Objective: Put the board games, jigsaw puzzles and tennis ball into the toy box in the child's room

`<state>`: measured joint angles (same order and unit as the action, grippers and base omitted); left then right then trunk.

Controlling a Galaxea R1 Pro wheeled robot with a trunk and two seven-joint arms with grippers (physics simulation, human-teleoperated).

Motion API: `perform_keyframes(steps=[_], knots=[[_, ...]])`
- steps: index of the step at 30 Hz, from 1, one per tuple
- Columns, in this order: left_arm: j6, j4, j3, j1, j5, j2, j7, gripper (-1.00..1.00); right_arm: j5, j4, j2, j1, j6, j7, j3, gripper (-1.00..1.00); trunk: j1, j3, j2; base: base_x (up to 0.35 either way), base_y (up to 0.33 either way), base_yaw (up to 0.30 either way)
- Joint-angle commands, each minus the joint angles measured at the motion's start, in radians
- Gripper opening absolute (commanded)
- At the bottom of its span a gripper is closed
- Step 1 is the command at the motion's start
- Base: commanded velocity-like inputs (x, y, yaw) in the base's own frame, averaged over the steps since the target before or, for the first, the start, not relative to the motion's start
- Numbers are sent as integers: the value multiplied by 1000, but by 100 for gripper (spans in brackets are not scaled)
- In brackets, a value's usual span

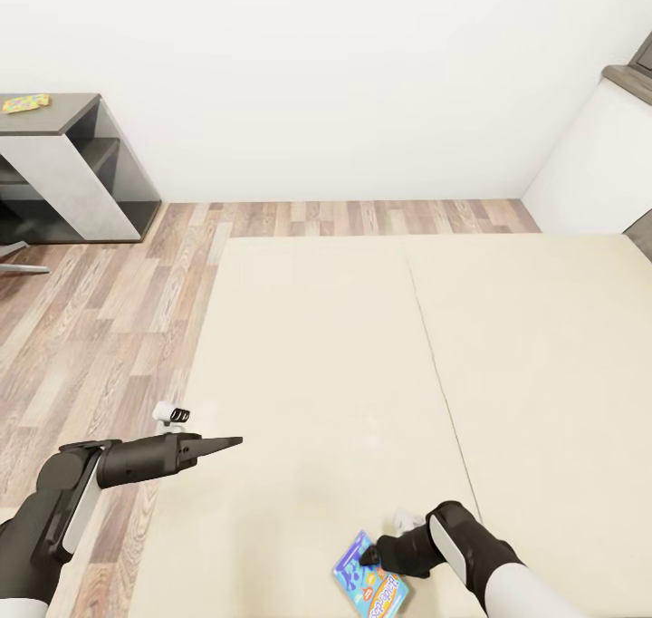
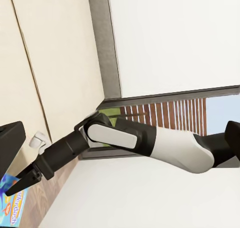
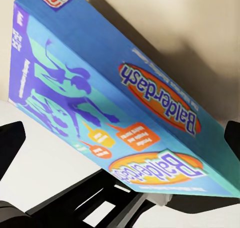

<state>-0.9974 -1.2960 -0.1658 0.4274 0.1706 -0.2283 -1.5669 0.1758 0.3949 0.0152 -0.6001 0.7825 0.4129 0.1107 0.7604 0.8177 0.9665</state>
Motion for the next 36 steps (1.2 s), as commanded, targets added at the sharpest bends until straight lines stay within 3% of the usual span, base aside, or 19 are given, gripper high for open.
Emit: perform_keyframes(steps=[1, 20, 36], knots=[[-11, 0, 0, 0, 0, 0, -4, 100, 10, 1, -1, 2, 4, -3, 6, 100, 0, 1, 1, 0, 0, 0], [-11, 0, 0, 0, 0, 0, -4, 100, 10, 1, -50, 3, -4, 2, 7, 100, 0, 1, 1, 0, 0, 0], [-10, 0, 1, 0, 0, 0, -4, 100, 10, 1, -56, 2, -24, 9, 8, 100, 0, 1, 1, 0, 0, 0]])
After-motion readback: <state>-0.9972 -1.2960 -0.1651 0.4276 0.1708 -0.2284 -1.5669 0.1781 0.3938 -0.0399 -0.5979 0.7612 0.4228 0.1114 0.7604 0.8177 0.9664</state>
